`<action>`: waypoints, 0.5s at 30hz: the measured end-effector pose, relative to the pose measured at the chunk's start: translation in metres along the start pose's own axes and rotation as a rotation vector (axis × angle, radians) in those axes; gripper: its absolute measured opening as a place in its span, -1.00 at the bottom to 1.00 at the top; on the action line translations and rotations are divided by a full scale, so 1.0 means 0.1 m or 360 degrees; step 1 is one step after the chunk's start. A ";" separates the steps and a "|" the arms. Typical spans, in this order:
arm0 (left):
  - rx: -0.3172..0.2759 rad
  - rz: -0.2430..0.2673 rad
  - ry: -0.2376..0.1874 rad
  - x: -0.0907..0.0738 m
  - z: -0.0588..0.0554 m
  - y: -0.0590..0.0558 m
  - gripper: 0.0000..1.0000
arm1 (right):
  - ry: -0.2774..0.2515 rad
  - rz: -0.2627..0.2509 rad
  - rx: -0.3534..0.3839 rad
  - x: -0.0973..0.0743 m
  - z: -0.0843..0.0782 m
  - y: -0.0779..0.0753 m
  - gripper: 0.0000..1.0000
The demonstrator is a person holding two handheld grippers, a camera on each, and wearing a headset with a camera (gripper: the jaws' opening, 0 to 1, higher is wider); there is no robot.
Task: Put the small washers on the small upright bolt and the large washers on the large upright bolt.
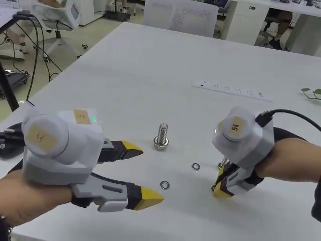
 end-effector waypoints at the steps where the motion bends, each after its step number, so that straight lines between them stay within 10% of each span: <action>1: -0.0001 0.0000 0.0000 0.00 0.00 0.00 0.15 | 0.0001 0.0002 -0.0002 -0.01 0.00 0.01 -0.73; 15: 0.0000 -0.0007 0.0001 0.00 0.00 -0.01 0.15 | -0.0029 -0.0021 0.0005 -0.26 -0.04 0.04 -0.73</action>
Point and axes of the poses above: the centre of the closed fingertips' face, and the gripper's own axes: x roughly forward along the fingers, y roughly to its left, z roughly out of its top, the point moved 5 cm from there along -x, roughly backward along the fingers, and after that the axes turned 9 degrees about z, right-handed, at the moved point
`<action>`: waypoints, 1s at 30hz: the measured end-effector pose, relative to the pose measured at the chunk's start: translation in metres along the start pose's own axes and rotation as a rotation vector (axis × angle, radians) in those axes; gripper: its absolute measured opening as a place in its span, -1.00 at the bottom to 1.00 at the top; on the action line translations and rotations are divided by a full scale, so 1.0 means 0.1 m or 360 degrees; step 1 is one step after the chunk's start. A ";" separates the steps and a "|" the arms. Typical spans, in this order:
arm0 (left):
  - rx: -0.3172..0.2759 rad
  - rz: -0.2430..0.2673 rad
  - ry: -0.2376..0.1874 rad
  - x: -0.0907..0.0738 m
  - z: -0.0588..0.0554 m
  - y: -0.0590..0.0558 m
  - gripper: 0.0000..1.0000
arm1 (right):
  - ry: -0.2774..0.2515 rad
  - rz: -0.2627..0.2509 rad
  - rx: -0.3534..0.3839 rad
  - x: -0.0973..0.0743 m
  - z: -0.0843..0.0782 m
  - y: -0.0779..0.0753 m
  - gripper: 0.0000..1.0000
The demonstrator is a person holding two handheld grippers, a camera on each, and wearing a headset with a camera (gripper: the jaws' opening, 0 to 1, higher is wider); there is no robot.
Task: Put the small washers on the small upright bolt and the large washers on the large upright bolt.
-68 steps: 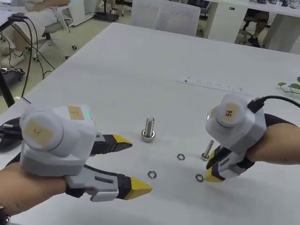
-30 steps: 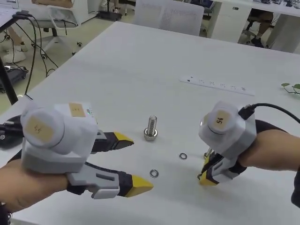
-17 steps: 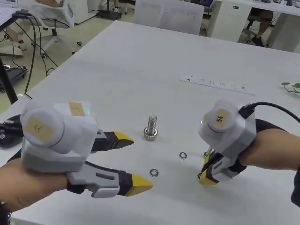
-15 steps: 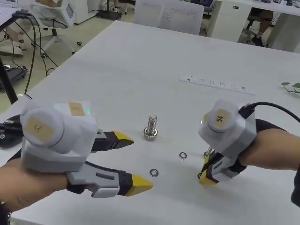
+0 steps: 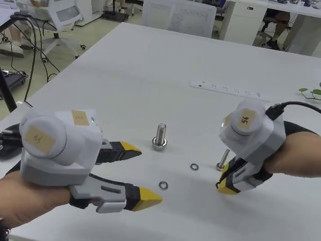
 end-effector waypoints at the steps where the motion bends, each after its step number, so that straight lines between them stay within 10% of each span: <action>1: 0.0001 0.0000 0.0000 0.00 0.00 0.00 0.15 | -0.0004 -0.0003 0.0004 -0.02 0.00 0.00 -0.73; 30: 0.0002 -0.0007 0.0003 -0.01 -0.01 0.00 0.14 | -0.0076 -0.0229 -0.0016 -0.61 0.17 -0.34 -0.73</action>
Point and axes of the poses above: the centre of the closed fingertips' face, and the gripper's own axes: x roughly forward along the fingers, y roughly to its left, z roughly out of its top, the point moved 5 cm from there along -x, roughly backward along the fingers, and after that the axes turned 9 degrees about z, right-handed, at the moved point
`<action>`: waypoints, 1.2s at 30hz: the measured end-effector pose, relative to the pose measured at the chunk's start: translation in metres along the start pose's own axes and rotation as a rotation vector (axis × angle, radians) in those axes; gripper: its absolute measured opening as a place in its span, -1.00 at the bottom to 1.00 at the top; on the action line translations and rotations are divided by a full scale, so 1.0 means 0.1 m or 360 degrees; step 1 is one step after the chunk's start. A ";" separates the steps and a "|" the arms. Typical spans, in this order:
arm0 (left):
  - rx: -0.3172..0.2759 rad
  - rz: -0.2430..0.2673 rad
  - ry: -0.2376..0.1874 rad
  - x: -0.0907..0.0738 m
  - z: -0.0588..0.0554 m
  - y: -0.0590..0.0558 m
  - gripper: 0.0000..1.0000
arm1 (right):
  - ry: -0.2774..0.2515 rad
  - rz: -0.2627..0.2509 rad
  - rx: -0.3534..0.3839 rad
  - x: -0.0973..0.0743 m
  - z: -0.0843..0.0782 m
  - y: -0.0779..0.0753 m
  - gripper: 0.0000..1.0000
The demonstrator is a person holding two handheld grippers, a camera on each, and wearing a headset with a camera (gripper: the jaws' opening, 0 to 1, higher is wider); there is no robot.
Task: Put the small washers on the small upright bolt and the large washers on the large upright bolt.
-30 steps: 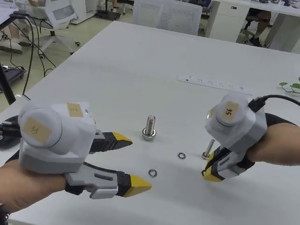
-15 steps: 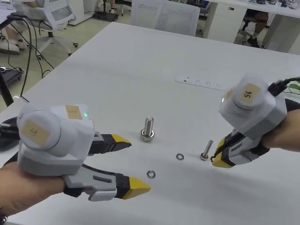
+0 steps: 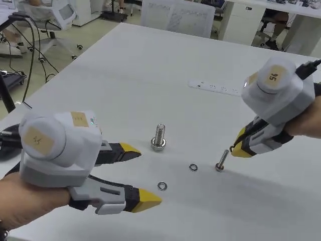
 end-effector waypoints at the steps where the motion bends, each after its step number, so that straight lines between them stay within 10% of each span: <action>1: -0.0002 0.0002 0.0000 0.00 0.00 0.00 0.14 | 0.0005 0.0002 -0.0001 0.01 0.00 -0.01 -0.73; 36: -0.0031 0.0030 0.0007 0.01 -0.02 0.04 0.14 | 0.0065 0.0086 -0.0002 0.26 -0.05 -0.12 -0.73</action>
Point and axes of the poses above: the centre of the closed fingertips' face, and the gripper's own axes: x roughly forward along the fingers, y roughly to its left, z roughly out of its top, the point moved 5 cm from there along -x, roughly backward along the fingers, and after that the axes turned 9 degrees about z, right-handed, at the moved point
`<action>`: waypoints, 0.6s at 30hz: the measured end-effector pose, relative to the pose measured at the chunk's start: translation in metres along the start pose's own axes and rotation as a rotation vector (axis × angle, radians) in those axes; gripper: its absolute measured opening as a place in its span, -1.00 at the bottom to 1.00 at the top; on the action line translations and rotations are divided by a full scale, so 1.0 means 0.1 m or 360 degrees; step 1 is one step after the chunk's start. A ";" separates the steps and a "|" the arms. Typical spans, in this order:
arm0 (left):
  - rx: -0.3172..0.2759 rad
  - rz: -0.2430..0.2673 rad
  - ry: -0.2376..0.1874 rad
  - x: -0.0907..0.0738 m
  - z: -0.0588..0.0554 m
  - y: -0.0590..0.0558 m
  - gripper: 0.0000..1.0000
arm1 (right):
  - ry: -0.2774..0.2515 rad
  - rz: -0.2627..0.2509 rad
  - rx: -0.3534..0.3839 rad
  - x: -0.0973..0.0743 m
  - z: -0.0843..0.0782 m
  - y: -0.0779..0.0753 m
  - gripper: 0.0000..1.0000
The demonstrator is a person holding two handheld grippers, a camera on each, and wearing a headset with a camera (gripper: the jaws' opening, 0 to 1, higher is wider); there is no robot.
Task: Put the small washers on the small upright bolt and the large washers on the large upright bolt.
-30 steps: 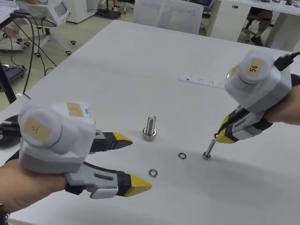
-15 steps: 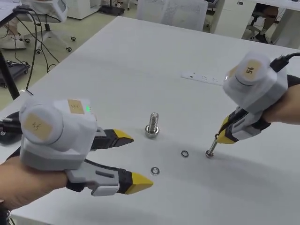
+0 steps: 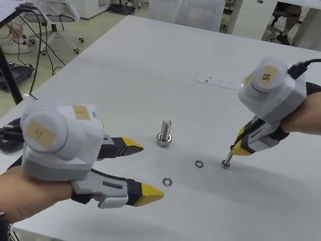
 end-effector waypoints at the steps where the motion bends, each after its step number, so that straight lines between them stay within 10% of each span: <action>1: -0.0001 0.0000 0.0000 0.00 0.00 0.00 0.14 | 0.0000 0.0004 0.0001 0.02 0.00 -0.01 -0.73; 18: -0.0001 -0.0001 0.0009 0.04 0.00 0.01 0.14 | 0.0004 0.0050 0.0013 0.17 -0.07 -0.02 -0.73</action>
Point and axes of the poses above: the centre of the closed fingertips' face, and the gripper's own axes: x roughly forward along the fingers, y roughly to its left, z roughly out of its top, the point moved 5 cm from there along -x, roughly backward along the fingers, and after that the axes turned 9 degrees about z, right-handed, at the moved point
